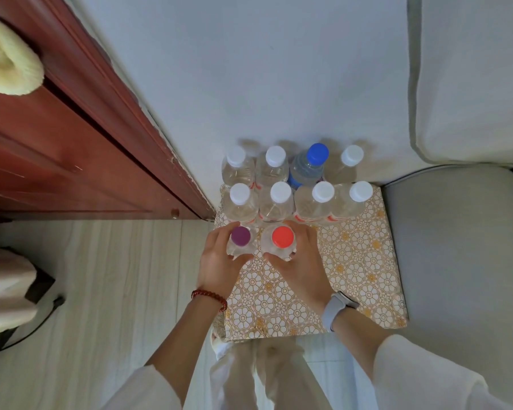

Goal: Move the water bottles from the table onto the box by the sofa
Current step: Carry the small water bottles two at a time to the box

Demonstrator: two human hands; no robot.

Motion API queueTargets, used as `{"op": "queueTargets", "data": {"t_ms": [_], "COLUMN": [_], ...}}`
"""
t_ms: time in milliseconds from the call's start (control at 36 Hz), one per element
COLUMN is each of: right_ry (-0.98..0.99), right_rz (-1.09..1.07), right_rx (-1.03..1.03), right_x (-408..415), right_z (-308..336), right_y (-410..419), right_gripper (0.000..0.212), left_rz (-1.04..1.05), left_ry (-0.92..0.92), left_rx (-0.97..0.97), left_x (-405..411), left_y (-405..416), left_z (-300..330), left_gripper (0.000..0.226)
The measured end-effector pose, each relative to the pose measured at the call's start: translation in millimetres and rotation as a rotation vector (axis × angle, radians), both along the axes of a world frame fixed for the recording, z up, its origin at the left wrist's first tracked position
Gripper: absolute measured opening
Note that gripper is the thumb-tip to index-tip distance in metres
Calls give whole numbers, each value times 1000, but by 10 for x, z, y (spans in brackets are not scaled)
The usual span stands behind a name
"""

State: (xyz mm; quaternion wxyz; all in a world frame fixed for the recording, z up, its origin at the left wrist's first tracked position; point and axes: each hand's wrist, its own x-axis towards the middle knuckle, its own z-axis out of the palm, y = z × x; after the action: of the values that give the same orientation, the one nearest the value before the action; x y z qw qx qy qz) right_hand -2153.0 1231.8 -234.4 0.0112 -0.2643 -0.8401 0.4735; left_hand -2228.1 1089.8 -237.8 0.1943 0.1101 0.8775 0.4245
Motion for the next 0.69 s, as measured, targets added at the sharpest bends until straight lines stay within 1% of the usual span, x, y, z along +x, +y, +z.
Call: {"op": "queueTargets", "data": {"t_ms": [167,361,417,556,639,694], "right_ry": [1,-19,-17,-51,-71,-112], "right_rz": [-4,18,31,34,28,30], "right_rx": [-46,-103,-119,-215,-208,-178], "right_x": [-75,-58,-45,44,163,258], "right_z": [44,26,18,112,265,354], "right_y": [6,33,39,47,50,30], "right_gripper": [65,69,71,87,85,81], "left_rz": [20,9,3,2,25,57], "left_ry": [-65,-44,-44,-64,-97,-110], "left_rx": [26,7,4,-75,-82,-84], "left_x": [-15,-15,-6,40,109,182], "left_y": [42,46,47,46,29,-20], "left_z": [-9,-17,-24,69,175,263], "left_gripper": [60,57,59,70,78,76]}}
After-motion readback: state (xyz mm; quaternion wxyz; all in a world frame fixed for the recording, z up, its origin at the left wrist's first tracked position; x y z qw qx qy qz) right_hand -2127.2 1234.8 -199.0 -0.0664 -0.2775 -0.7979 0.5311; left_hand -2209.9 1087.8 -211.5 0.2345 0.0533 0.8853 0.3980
